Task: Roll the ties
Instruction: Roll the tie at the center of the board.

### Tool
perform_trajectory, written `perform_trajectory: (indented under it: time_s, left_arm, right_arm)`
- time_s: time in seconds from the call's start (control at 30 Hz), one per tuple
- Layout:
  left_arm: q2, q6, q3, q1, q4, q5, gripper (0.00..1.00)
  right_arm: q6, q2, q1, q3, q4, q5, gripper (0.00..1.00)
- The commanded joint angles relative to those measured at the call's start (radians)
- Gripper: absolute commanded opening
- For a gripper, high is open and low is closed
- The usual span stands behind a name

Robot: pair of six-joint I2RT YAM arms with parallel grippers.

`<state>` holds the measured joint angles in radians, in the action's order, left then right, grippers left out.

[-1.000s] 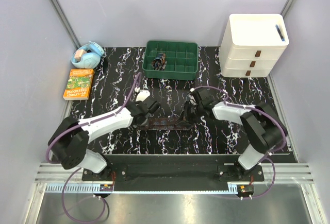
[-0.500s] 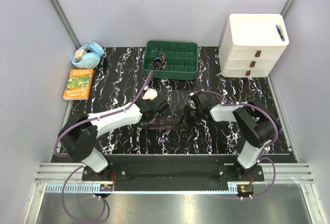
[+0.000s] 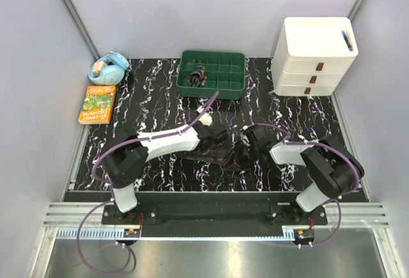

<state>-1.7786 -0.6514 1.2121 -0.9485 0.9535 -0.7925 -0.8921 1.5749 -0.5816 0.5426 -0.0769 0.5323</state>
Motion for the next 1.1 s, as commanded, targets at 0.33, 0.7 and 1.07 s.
perform_trajectory:
  time_s: [0.33,0.7,1.07]
  left_arm:
    - [-0.217,-0.071,0.168,-0.116,0.134,-0.125,0.19]
    - [-0.315,-0.08,0.28,-0.134,0.157,-0.093,0.2]
    - [-0.389,-0.109,0.349,-0.15,0.156,-0.027,0.26]
  right_arm:
    - [0.09,-0.421,0.049,0.066,0.416,-0.15,0.18]
    - [0.059,-0.582,0.052,0.077,0.519,-0.169,0.18]
    - [0.053,-0.645,0.054,0.114,0.56,-0.173,0.18]
